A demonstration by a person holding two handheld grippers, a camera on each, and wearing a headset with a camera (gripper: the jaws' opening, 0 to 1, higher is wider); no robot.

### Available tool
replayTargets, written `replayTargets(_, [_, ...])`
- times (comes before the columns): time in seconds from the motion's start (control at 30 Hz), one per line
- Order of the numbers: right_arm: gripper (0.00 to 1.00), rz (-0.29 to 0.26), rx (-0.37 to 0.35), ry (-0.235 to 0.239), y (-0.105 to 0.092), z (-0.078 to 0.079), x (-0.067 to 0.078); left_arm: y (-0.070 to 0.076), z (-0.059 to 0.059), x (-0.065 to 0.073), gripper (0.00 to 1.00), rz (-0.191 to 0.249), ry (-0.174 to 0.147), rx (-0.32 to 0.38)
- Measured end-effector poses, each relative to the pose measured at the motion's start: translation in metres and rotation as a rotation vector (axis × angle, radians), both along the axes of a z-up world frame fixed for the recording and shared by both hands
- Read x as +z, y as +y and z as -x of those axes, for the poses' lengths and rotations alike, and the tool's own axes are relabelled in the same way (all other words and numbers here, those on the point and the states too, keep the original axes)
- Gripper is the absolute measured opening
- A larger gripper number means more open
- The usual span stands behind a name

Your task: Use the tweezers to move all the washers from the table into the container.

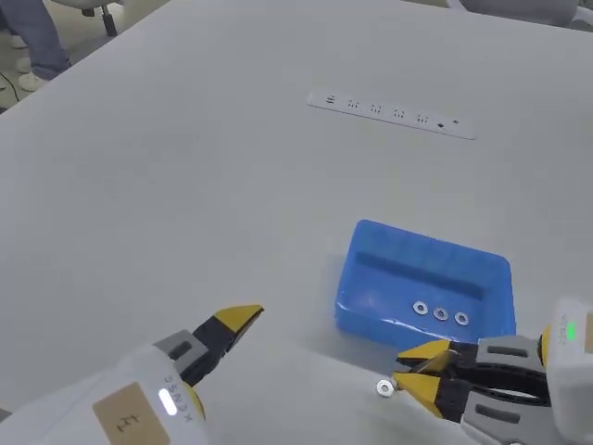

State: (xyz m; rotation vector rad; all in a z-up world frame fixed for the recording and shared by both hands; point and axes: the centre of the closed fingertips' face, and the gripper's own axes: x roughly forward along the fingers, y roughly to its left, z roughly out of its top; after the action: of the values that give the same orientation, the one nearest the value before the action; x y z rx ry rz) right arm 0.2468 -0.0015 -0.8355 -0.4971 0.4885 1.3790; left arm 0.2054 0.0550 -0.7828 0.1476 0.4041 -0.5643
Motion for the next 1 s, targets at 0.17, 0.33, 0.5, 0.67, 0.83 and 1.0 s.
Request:
replayTargets(0.17, [0.02, -0.148, -0.188, 0.266, 0.000, -0.005, 0.009, 0.001, 0.000, 0.000, 0.76, 0.000, 0.001, 0.003])
replayTargets(0.33, [0.03, -0.217, -0.245, 0.335, -0.007, -0.012, 0.027, 0.000, 0.000, 0.000, 0.76, 0.002, 0.000, -0.001])
replayTargets(0.5, [0.03, -0.309, -0.273, 0.392, -0.006, -0.016, 0.051, -0.001, 0.000, 0.000, 0.76, 0.002, -0.001, -0.004])
replayTargets(0.67, [0.03, -0.390, -0.305, 0.458, -0.002, -0.021, 0.067, 0.000, 0.000, 0.000, 0.76, 0.003, 0.000, -0.002])
replayTargets(0.83, [0.03, -0.426, -0.338, 0.478, 0.000, -0.032, 0.075, -0.001, 0.000, 0.000, 0.75, 0.003, 0.001, -0.004])
replayTargets(1.0, [0.03, -0.449, -0.410, 0.496, -0.001, -0.050, 0.076, -0.001, 0.001, 0.000, 0.75, 0.002, 0.002, -0.004])
